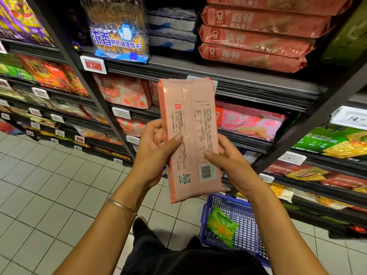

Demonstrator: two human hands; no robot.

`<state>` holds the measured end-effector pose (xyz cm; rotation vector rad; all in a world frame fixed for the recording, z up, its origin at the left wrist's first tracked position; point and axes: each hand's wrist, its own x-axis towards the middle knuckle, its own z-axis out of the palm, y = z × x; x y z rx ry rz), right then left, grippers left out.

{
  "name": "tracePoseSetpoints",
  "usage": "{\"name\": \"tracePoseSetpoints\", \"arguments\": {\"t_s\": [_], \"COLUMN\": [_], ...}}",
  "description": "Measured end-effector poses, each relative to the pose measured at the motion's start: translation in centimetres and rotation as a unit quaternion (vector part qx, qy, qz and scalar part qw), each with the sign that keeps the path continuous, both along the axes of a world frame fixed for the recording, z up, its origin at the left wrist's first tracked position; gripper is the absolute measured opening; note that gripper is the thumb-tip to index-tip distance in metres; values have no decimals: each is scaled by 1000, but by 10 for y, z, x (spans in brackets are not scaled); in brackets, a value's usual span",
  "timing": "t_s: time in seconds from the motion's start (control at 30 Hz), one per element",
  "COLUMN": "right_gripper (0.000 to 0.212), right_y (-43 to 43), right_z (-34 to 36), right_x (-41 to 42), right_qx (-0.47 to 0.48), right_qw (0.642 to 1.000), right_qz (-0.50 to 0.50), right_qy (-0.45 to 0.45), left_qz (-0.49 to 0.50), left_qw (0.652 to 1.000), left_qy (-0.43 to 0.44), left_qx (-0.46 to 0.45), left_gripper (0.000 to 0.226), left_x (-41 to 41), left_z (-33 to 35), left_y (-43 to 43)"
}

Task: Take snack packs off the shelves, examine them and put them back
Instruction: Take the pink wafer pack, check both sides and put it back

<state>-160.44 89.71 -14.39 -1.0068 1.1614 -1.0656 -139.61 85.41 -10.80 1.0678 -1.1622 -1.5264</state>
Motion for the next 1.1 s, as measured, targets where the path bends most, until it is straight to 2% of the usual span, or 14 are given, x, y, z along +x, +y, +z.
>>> {"name": "tracePoseSetpoints", "arguments": {"t_s": [0.13, 0.27, 0.37, 0.43, 0.57, 0.63, 0.7, 0.77, 0.83, 0.93, 0.97, 1.0, 1.03, 1.1], "right_gripper": [77, 95, 134, 148, 155, 150, 131, 108, 101, 72, 62, 58, 61, 73], "right_y": [-2, -2, -6, -7, -8, -9, -10, -8, -3, 8, 11, 12, 14, 12], "right_z": [2, 8, 5, 0, -7, -5, -4, -6, -3, 9, 17, 23, 25, 24], "right_x": [2, 20, 33, 33, 36, 39, 36, 24, 15, 10, 13, 10, 6, 6], "right_qx": [-44, -110, -108, -90, -85, -81, -82, -71, -21, 66, 65, 5, -13, 26], "right_qw": [993, 982, 958, 948, 942, 944, 966, 991, 997, 958, 946, 953, 943, 899], "right_qz": [-24, 40, 42, 30, 23, 24, 33, 43, 68, 115, 130, 99, 63, 110], "right_qy": [111, 147, 262, 303, 323, 318, 244, 103, -43, -253, -290, -287, -327, -424], "left_qz": [53, 121, 149, 153, 158, 155, 158, 167, 168, 158, 149, 130, 108, 95], "left_qw": [998, 991, 988, 987, 987, 987, 987, 985, 983, 987, 988, 988, 983, 968], "left_qy": [-19, -18, -9, -6, -7, -11, -10, -20, -19, 0, 20, 59, 109, 187], "left_qx": [-27, -44, -45, -43, -35, -28, -27, -49, -70, -12, 27, 65, 97, 136], "left_gripper": [42, 47, 49, 49, 48, 47, 42, 31, 34, 70, 77, 79, 77, 71], "left_x": [-5, -15, -25, -29, -28, -27, -25, -18, -9, -4, -3, -3, -1, 1], "left_z": [3, 4, 3, 2, 0, 0, -1, -1, 2, 6, 8, 10, 10, 10], "left_y": [0, 2, 5, 5, 5, 5, 4, 2, -2, -11, -12, -14, -14, -11]}}
